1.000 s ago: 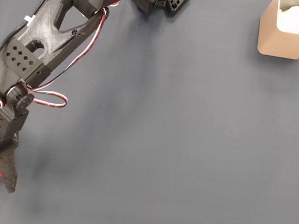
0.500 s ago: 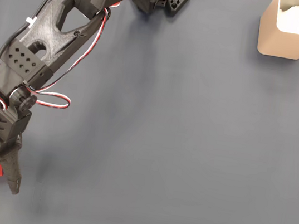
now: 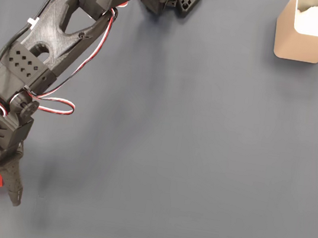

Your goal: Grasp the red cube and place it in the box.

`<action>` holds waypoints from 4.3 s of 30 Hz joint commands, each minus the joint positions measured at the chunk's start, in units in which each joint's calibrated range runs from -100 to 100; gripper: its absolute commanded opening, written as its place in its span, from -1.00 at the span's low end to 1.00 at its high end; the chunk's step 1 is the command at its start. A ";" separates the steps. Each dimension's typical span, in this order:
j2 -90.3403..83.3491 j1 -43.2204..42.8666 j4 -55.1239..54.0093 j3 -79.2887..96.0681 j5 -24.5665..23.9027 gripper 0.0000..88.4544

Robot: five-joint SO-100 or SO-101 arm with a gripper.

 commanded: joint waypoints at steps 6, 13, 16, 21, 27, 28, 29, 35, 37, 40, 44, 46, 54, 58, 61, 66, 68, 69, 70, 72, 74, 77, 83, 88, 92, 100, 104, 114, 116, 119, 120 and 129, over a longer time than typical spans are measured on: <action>-0.94 1.56 0.47 -1.31 -0.54 -0.07; -1.28 2.13 0.47 -1.67 -0.54 -0.07; -1.37 2.27 0.80 -1.67 -0.49 -0.07; -1.28 2.20 0.64 -1.40 -0.44 -0.07; -0.42 1.63 -0.26 -1.67 -0.54 -0.07; -0.33 1.42 -0.26 -1.67 -0.54 -0.07; -0.24 1.20 -0.26 -1.67 -0.59 -0.07; -0.33 -0.29 -0.35 -1.67 -1.32 -0.07; -0.42 -0.78 -0.35 -1.76 -1.61 -0.07; -0.50 -1.28 -0.35 -1.76 -1.90 -0.07; -0.50 -1.78 -0.67 -1.94 -2.05 -0.07; -0.50 -1.85 -0.92 -1.94 -2.05 -0.07; -0.24 -2.56 -1.99 -1.94 -2.15 -0.06; -0.16 -2.77 -2.72 -1.94 -2.25 -0.06; -0.16 -2.70 -2.72 -1.94 -2.54 -0.05; 0.45 -1.92 -3.54 -2.04 -4.30 -0.07; 0.97 -1.64 -4.20 -2.31 -4.98 -0.07; 1.14 -1.42 -4.53 -2.31 -5.13 -0.07; 1.40 -1.35 -5.02 -2.31 -5.27 -0.07; 1.84 -1.21 -5.92 -2.40 -5.47 -0.07; 2.44 -1.14 -7.07 -2.49 -5.76 -0.07; 3.22 -0.93 -8.95 -2.49 -5.96 -0.06; 6.17 0.42 -11.33 -3.86 -5.03 -0.06; 8.16 1.13 -12.40 -5.50 -4.59 -0.06; 8.51 1.27 -12.40 -6.14 -4.59 -0.10; 8.60 1.42 -12.15 -7.14 -3.91 -0.30; 8.16 1.27 -11.82 -7.14 -3.66 -0.38; 6.95 1.27 -10.76 -6.96 -3.32 -0.48; 6.78 1.27 -10.76 -6.87 -3.37 -0.47; 6.60 1.27 -10.76 -6.87 -3.52 -0.43; 6.52 1.27 -10.76 -6.87 -3.52 -0.42; 5.74 1.20 -11.08 -5.87 -3.32 -0.39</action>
